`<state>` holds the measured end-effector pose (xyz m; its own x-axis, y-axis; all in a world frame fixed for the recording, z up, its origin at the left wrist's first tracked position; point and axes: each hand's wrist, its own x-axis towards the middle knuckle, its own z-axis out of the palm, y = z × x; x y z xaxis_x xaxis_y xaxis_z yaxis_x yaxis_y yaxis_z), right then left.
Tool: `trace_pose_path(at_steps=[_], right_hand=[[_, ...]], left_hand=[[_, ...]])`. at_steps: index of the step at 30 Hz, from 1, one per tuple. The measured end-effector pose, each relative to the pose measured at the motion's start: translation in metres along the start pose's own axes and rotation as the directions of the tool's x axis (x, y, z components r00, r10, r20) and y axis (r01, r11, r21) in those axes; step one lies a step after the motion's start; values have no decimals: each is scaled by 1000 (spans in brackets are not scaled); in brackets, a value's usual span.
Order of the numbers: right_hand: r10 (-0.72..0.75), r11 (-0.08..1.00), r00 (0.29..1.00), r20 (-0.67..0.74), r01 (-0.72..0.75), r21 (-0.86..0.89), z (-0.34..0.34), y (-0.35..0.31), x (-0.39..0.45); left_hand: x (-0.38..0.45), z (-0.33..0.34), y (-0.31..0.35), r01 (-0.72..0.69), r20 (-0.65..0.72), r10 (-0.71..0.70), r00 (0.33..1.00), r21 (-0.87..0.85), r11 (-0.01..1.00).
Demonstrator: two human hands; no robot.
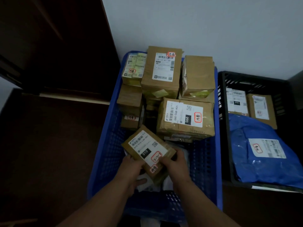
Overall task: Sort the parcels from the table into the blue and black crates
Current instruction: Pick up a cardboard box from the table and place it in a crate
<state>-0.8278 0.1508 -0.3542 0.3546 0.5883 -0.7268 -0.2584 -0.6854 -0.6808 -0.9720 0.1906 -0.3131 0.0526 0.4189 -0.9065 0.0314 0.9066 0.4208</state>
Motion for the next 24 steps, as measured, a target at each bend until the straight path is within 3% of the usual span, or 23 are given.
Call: trace_pose_path(at_steps=[6, 14, 17, 24], right_hand=[[58, 997, 996, -75, -61, -38, -23, 5, 16], [221, 971, 975, 9, -219, -97, -43, 51, -7], [203, 972, 979, -31, -205, -114, -48, 59, -11], [145, 984, 951, -274, -168, -62, -71, 62, -17]], left_hand=[[13, 29, -9, 68, 25, -67, 997, -20, 998], [21, 26, -39, 35, -93, -7, 996, 309, 951], [21, 32, -42, -21, -59, 55, 997, 473, 881], [27, 76, -37, -257, 174, 190, 966, 721, 643]])
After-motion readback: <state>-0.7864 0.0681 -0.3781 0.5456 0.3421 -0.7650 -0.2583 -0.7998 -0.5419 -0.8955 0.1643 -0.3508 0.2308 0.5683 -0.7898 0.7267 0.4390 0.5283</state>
